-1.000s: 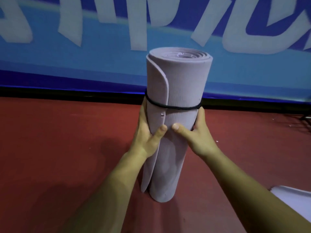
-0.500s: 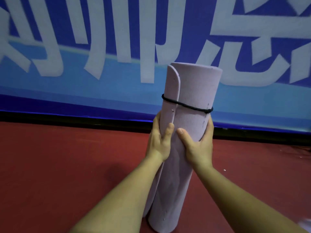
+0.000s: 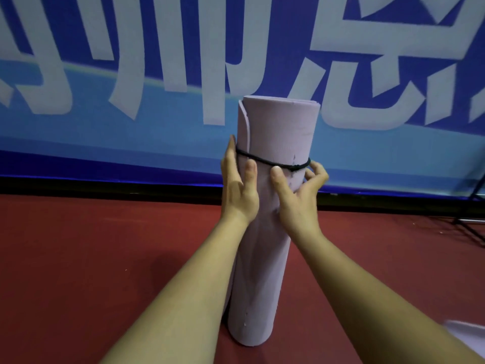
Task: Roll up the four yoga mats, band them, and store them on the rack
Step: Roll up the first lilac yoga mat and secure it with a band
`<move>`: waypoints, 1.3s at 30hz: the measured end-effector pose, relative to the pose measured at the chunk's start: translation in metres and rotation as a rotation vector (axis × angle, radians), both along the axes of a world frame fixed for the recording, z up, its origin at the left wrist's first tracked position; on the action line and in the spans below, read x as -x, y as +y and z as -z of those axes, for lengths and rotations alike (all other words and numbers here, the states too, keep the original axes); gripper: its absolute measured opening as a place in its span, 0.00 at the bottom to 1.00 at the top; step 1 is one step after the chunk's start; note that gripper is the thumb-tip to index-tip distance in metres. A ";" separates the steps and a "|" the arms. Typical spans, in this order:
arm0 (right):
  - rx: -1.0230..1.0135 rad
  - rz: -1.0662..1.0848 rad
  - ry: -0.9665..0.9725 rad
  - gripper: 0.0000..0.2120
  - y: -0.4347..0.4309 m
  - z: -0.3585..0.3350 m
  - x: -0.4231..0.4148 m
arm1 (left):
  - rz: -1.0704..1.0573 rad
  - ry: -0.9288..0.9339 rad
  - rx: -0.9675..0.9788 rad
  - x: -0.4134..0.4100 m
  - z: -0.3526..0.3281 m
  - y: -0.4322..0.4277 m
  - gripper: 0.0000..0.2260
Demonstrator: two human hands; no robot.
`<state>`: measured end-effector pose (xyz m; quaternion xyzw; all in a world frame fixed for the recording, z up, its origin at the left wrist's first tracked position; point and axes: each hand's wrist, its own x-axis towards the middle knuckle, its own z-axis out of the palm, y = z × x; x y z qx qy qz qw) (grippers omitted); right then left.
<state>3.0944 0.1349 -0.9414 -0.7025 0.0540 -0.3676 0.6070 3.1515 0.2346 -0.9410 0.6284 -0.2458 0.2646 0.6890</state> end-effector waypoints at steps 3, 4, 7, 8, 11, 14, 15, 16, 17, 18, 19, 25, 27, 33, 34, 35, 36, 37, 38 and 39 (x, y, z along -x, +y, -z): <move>0.011 -0.064 0.011 0.53 -0.002 -0.005 0.000 | 0.080 0.079 0.003 -0.007 -0.012 0.011 0.45; -0.016 -0.079 0.026 0.51 -0.002 -0.010 -0.001 | 0.097 0.104 -0.006 -0.009 -0.016 0.014 0.43; -0.135 -0.077 0.071 0.50 -0.001 -0.018 -0.007 | 0.073 0.111 0.004 -0.012 -0.013 0.019 0.38; -0.146 -0.076 0.092 0.49 0.001 -0.016 -0.007 | 0.057 0.127 0.015 -0.010 -0.008 0.019 0.36; -0.099 -0.096 0.117 0.46 0.003 -0.008 -0.001 | -0.005 0.171 0.009 -0.003 0.004 0.022 0.37; -0.035 -0.135 0.097 0.53 -0.006 -0.012 0.001 | 0.032 0.143 0.052 -0.004 -0.002 0.027 0.41; 0.027 -0.145 0.085 0.55 -0.009 -0.015 0.001 | 0.056 0.120 0.046 -0.005 -0.007 0.028 0.41; 0.092 -0.150 0.071 0.55 -0.011 -0.017 0.001 | 0.087 0.098 0.015 -0.006 -0.009 0.027 0.40; 0.129 -0.150 0.055 0.54 -0.012 -0.016 0.002 | 0.110 0.085 -0.031 -0.006 -0.009 0.025 0.38; 0.134 -0.147 0.040 0.52 -0.013 -0.012 0.003 | 0.113 0.080 -0.069 -0.004 -0.005 0.023 0.37; 0.128 -0.137 0.034 0.51 -0.014 -0.006 0.006 | 0.103 0.083 -0.089 -0.003 0.001 0.021 0.36; 0.088 -0.181 0.106 0.58 -0.024 0.003 0.008 | 0.067 0.137 -0.049 -0.002 0.009 0.021 0.37; 0.050 -0.165 0.100 0.60 -0.023 -0.004 0.004 | 0.084 0.121 -0.063 -0.002 0.005 0.020 0.39; 0.105 -0.155 0.156 0.47 -0.028 0.015 0.007 | 0.185 0.167 -0.167 -0.002 0.028 0.033 0.39; 0.123 -0.169 0.190 0.49 -0.031 0.021 0.008 | 0.184 0.186 -0.172 -0.002 0.033 0.036 0.40; 0.133 -0.182 0.217 0.53 -0.033 0.024 0.010 | 0.181 0.201 -0.179 -0.002 0.037 0.039 0.41; 0.130 -0.186 0.227 0.59 -0.034 0.025 0.011 | 0.176 0.211 -0.175 -0.002 0.037 0.040 0.43; 0.113 -0.180 0.219 0.64 -0.035 0.023 0.011 | 0.168 0.217 -0.156 -0.003 0.033 0.040 0.45; 0.096 -0.174 0.194 0.65 -0.036 0.018 0.010 | 0.161 0.215 -0.133 -0.005 0.028 0.038 0.46; 0.091 -0.174 0.157 0.62 -0.035 0.014 0.008 | 0.162 0.204 -0.116 -0.007 0.023 0.036 0.47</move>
